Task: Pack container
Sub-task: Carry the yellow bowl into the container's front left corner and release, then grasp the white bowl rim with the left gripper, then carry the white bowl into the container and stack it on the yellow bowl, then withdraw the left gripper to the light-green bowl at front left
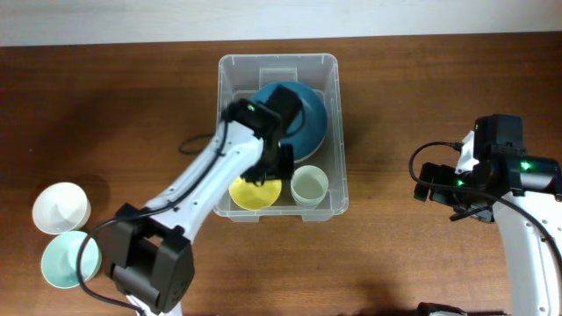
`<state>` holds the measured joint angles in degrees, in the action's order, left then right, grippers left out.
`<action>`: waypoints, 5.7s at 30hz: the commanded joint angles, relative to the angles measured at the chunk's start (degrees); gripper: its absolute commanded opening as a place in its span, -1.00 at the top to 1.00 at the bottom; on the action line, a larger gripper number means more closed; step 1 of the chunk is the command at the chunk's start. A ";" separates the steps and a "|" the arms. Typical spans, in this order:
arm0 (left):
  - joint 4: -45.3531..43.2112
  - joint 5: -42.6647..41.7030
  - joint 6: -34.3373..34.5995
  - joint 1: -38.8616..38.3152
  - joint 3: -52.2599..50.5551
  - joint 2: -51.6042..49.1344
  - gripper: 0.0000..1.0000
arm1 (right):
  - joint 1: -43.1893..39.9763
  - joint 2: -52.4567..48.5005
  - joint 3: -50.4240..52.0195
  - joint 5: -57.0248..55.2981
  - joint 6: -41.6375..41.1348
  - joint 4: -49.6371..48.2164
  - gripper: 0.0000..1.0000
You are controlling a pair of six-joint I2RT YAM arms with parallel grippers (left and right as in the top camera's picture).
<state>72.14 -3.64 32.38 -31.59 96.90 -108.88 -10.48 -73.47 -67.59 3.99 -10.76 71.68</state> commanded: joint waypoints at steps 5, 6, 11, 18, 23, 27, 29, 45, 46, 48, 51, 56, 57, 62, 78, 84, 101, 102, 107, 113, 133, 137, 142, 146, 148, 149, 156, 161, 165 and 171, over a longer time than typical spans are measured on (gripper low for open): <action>6.84 14.08 -1.16 13.27 13.99 8.02 -0.35 | -0.33 -0.20 0.11 0.09 -0.46 -0.11 -0.97; 7.02 15.15 -1.16 15.87 14.03 9.29 -0.42 | -0.33 -0.20 0.11 0.09 -0.46 -0.11 -0.97; 8.81 15.80 -3.39 30.27 13.92 11.19 -0.54 | -0.31 -0.20 0.11 0.09 -0.46 -0.11 -0.97; 7.43 15.04 -4.68 47.84 6.97 9.07 -0.54 | -0.31 -0.20 0.11 0.09 -0.46 0.09 -0.97; 1.20 13.25 -4.68 55.56 -3.34 6.82 -0.54 | -0.31 -0.20 0.11 0.09 -0.46 0.20 -0.97; -4.61 10.49 -5.27 59.93 -11.10 4.00 -0.54 | -0.31 -0.20 0.11 0.09 -0.46 0.48 -0.97; -7.15 10.51 -5.81 61.33 -13.57 2.21 -0.54 | -0.31 -0.20 0.11 0.09 -0.46 0.48 -0.97; -18.88 7.26 -12.81 63.91 -14.49 -7.85 0.36 | -0.31 -0.20 0.11 0.09 -0.46 0.50 -0.97; -19.06 6.75 -12.81 63.91 -14.49 -7.85 0.49 | -0.31 -0.20 0.11 0.07 -0.46 0.48 -0.97; -19.43 6.27 -12.83 63.89 -14.34 -7.85 0.74 | -0.33 -0.20 0.11 0.07 -0.46 0.50 -0.97; -19.85 5.70 -14.75 62.77 -13.14 -7.85 0.99 | -0.33 -0.20 0.11 0.07 -0.46 0.48 -0.97; -18.05 2.97 -17.99 57.86 -7.37 -7.61 0.99 | -0.31 -0.20 0.11 0.07 -0.46 0.52 -0.97; -17.20 2.45 -17.99 56.85 -6.08 -7.43 0.99 | -0.31 -0.20 0.11 0.07 -0.46 0.55 -0.97; -11.13 0.57 -17.99 49.33 2.01 -5.16 0.99 | -0.31 -0.20 0.11 0.07 -0.46 0.57 -0.97; -0.72 3.39 -13.62 14.82 9.81 5.40 0.99 | -0.31 -0.20 0.11 0.07 -0.46 0.46 -0.97; 2.64 3.45 -13.31 5.22 9.66 5.29 0.99 | -0.31 -0.59 0.11 0.09 -0.46 0.09 -0.97; -3.65 4.70 -8.61 -1.42 -6.49 4.74 0.99 | -0.31 -1.60 0.15 0.11 -0.46 0.31 -0.97; -4.17 4.68 -8.61 -1.42 -6.86 4.74 0.99 | -0.31 -1.60 0.15 0.09 -0.46 0.33 -0.97; -4.66 4.68 -8.61 -1.44 -6.99 4.74 0.74 | -0.31 -1.60 0.15 0.09 -0.46 0.55 -0.97; -4.61 4.68 -8.61 -1.42 -6.97 4.74 0.28 | -0.31 -1.60 0.15 0.09 -0.46 0.52 -0.97; -0.74 12.09 -6.62 20.48 -1.33 16.15 0.99 | -0.31 -1.60 0.15 0.09 -0.46 0.26 -0.97; -0.52 10.21 -6.62 23.85 -3.78 14.86 0.99 | -0.31 -1.60 0.15 0.09 -0.46 0.26 -0.97; -0.98 6.78 -6.23 24.11 -8.07 11.65 0.99 | -0.31 -1.60 0.15 0.09 -0.46 0.28 -0.97; -1.73 0.39 -6.25 24.11 -11.13 9.31 0.99 | -0.31 -1.60 0.15 0.09 -0.46 0.31 -0.97; -1.66 -2.84 -6.27 24.06 -12.15 8.48 0.99 | -0.31 -1.60 0.15 0.09 -0.46 0.31 -0.97; -1.64 -4.44 -6.27 23.98 -12.68 8.31 0.99 | -0.31 -1.60 0.15 0.09 -0.46 0.28 -0.97; -1.22 -11.85 -6.32 22.43 -13.25 8.26 0.99 | -0.31 -1.60 0.15 0.09 -0.46 0.28 -0.97; -1.16 -11.85 -6.32 21.55 -13.25 8.26 0.99 | -0.31 -1.60 0.15 0.09 -0.46 0.28 -0.97; -1.18 -11.74 -6.32 21.57 -13.25 8.26 0.99 | -0.31 -1.60 0.15 0.09 -0.46 0.26 -0.97; -1.18 -5.33 -6.29 21.73 -13.16 8.28 0.99 | -0.31 -1.60 0.15 0.09 -0.46 0.26 -0.97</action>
<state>70.94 -12.60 25.41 -9.80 83.88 -100.62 -10.48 -74.87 -67.59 3.99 -10.74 72.07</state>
